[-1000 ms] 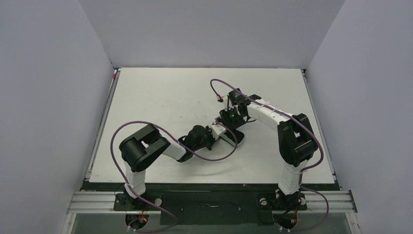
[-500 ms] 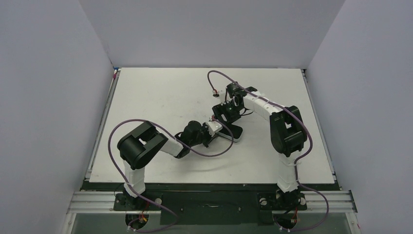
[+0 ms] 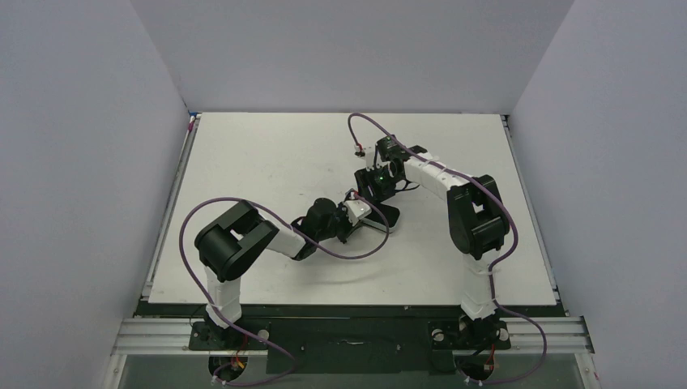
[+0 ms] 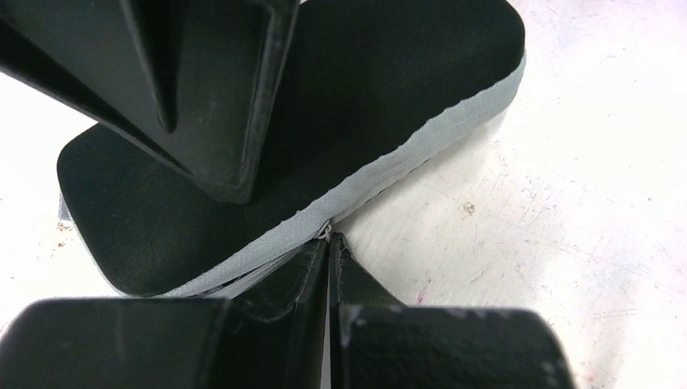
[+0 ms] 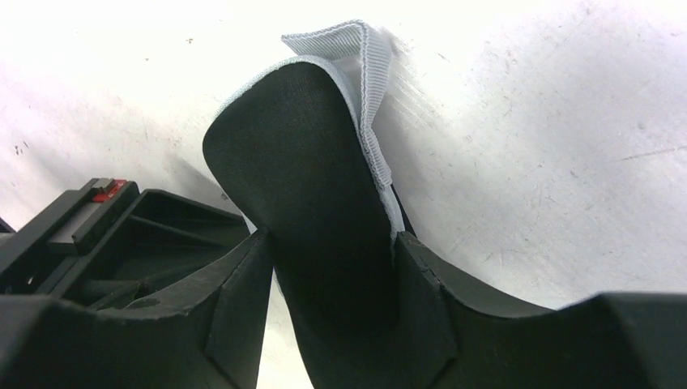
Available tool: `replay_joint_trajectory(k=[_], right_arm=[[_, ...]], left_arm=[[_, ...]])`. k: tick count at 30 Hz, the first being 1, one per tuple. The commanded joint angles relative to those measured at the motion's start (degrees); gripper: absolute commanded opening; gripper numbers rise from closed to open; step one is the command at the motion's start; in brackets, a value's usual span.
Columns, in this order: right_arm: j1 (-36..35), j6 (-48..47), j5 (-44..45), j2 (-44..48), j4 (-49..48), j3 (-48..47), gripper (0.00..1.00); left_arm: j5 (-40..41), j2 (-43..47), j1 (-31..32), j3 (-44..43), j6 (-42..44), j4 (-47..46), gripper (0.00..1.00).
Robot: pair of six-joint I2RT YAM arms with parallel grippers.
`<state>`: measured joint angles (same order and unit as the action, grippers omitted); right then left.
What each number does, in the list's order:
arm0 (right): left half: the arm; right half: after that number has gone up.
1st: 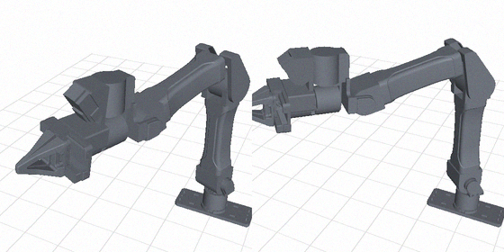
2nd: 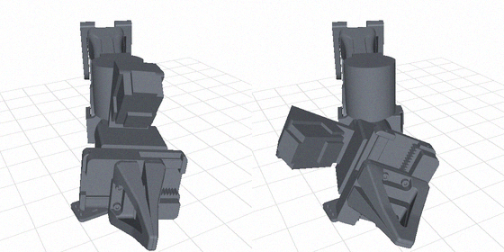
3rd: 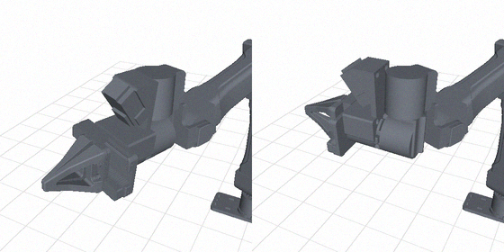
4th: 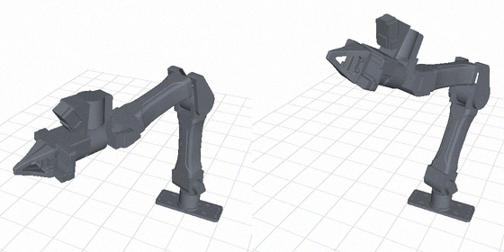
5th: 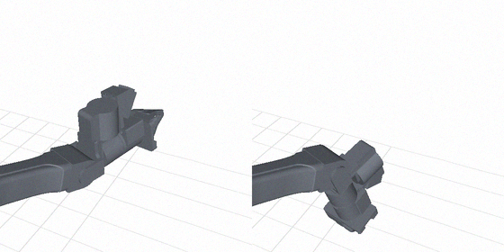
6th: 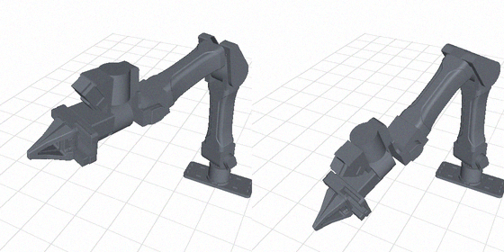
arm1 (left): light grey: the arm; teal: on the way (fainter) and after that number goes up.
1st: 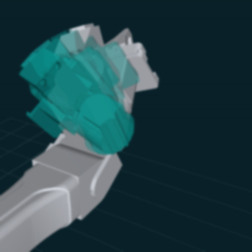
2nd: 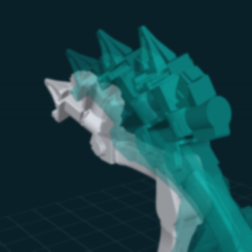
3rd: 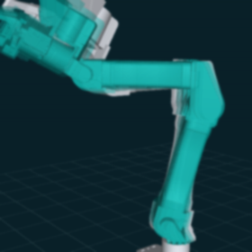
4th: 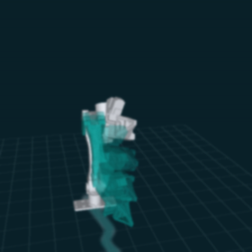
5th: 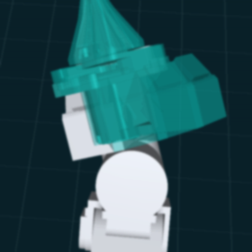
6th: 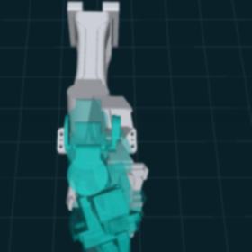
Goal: Open the umbrella
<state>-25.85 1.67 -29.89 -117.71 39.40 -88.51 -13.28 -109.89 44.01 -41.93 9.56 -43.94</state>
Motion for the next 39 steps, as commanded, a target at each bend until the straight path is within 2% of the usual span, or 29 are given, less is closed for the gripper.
replay_joint_trajectory(k=[1,12,17,21,23,26,28,30,39], right_arm=[[-2.8,6.7,3.7,-0.7,-6.8,5.4,0.29],[-2.7,14.2,10.6,0.7,-12.8,8.7,0.26],[-0.7,20.7,13.0,1.8,-13.8,9.9,0.26],[2.6,26.0,14.4,3.6,-13.8,12.8,0.27],[3.8,27.1,13.2,4.9,-14.0,14.9,0.36],[4.5,27.2,8.7,7.1,-14.7,17.7,0.63],[4.8,25.7,3.5,8.7,-14.2,19.0,0.74],[5.3,22.4,1.4,10.6,-12.2,19.5,0.8],[6.4,9.2,-2.8,11.5,3.1,14.3,0.84]], left_arm=[[-0.4,-0.8,4.2,-2.6,-1.5,5.7,0.0],[1.8,-3.1,12.3,-6.2,-5.9,6.3,0.0],[2.9,-4.2,13.3,-7.5,-6.8,7.6,0.0],[2.8,-2.4,11.9,-4.8,-6.1,7.4,0.0],[2.0,-1.2,10.5,-2.8,-5.7,7.3,0.0],[1.1,0.4,8.7,-0.3,-4.1,7.2,0.0],[0.5,0.9,7.3,0.5,-2.9,7.1,0.0],[0.0,1.1,5.8,0.6,-2.0,7.0,0.0],[-2.6,-0.9,2.1,-1.7,3.2,7.3,0.0]])
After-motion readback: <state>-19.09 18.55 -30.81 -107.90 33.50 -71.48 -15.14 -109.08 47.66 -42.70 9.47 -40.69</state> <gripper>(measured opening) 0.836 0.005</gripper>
